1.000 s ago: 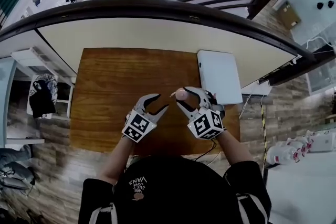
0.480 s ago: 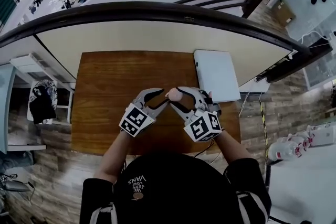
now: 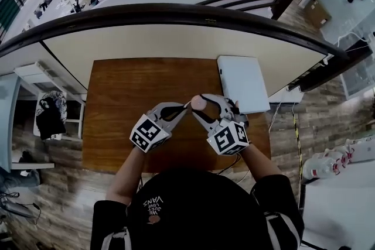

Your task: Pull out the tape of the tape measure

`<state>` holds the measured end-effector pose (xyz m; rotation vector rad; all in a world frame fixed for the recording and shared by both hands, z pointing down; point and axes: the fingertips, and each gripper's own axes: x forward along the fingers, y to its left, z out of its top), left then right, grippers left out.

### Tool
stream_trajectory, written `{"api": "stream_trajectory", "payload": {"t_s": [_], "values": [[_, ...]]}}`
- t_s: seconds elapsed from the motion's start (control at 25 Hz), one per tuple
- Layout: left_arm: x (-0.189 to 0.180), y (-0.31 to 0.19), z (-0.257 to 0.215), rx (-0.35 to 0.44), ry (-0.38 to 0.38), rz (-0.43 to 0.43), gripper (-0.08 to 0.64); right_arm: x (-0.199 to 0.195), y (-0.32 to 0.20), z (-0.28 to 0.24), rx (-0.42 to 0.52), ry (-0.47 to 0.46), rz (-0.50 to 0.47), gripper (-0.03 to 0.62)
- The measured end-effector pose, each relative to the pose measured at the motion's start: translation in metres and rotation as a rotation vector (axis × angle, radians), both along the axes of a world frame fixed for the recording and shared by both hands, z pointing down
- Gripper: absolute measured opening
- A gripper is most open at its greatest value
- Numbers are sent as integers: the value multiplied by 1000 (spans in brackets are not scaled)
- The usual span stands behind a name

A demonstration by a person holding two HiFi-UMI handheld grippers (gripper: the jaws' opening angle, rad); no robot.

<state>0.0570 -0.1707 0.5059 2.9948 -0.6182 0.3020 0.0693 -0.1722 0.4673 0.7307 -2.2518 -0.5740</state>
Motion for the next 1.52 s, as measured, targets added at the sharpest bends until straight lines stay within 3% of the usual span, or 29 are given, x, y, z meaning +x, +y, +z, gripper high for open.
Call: {"api": "stream_trajectory", "payload": {"t_s": [0.8, 1.08, 1.52], "values": [[-25, 35, 18, -111, -31, 64, 15, 21, -16, 25, -62, -10, 116, 224], [-41, 47, 31, -141, -75, 69, 15, 37, -33, 27, -96, -50, 203, 224], [-63, 55, 41, -179, -88, 62, 15, 28, -43, 46, -133, -36, 208, 224]]}}
